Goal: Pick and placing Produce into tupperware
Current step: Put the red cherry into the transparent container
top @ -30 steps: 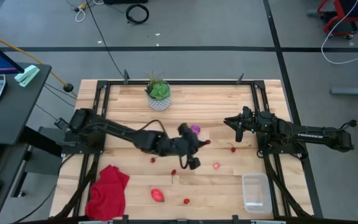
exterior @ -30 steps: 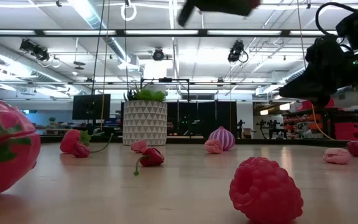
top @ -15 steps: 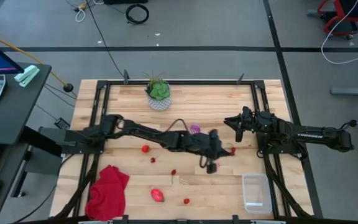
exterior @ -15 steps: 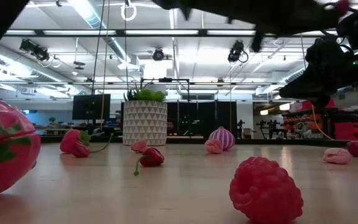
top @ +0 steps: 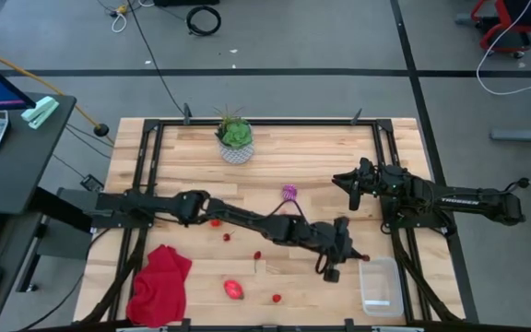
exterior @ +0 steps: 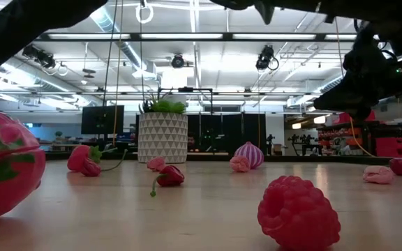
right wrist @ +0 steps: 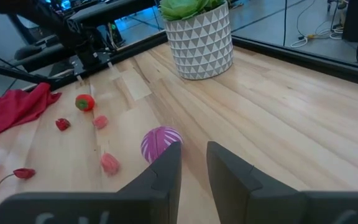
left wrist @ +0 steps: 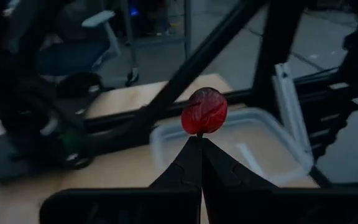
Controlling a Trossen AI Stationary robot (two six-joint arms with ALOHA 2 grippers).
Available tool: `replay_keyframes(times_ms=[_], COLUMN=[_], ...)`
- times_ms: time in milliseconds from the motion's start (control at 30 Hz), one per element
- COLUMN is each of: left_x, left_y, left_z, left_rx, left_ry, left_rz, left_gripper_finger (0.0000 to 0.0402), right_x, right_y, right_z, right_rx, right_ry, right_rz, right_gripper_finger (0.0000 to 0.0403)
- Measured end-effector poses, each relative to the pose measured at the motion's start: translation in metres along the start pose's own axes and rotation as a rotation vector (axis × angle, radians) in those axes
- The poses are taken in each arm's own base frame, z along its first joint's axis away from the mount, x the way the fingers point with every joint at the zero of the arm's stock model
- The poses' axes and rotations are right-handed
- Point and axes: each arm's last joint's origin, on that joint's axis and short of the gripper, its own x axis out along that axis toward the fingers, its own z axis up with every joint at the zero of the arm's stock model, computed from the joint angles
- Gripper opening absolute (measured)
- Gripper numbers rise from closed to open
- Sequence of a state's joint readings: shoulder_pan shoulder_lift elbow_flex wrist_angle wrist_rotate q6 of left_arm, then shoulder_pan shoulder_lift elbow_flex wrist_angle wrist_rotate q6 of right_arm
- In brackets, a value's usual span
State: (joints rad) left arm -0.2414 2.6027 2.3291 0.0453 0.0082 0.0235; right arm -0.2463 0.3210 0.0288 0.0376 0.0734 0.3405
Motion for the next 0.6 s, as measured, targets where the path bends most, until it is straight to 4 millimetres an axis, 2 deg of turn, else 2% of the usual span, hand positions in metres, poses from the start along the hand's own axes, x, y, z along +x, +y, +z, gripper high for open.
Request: replay_keyframes(times_ms=[233, 400, 600], left_x=[0.016, 0.024, 0.026], left_y=[-0.015, -0.011, -0.005], left_z=[-0.020, -0.036, -0.038], left_rx=[0.005, -0.008, -0.034], left_ry=[-0.114, -0.162, -0.271], left_rz=[-0.020, -0.013, -0.003], left_gripper_finger=[0.0002, 0.0002, 0.0007], right_x=[0.000, 0.000, 0.000], right_y=[0.000, 0.000, 0.000], right_z=[0.000, 0.000, 0.000], right_rx=[0.000, -0.001, -0.001], right_ry=[0.000, 0.000, 0.000], right_rz=[0.001, 0.000, 0.000], right_gripper_finger=[0.0085, 0.0085, 0.0085])
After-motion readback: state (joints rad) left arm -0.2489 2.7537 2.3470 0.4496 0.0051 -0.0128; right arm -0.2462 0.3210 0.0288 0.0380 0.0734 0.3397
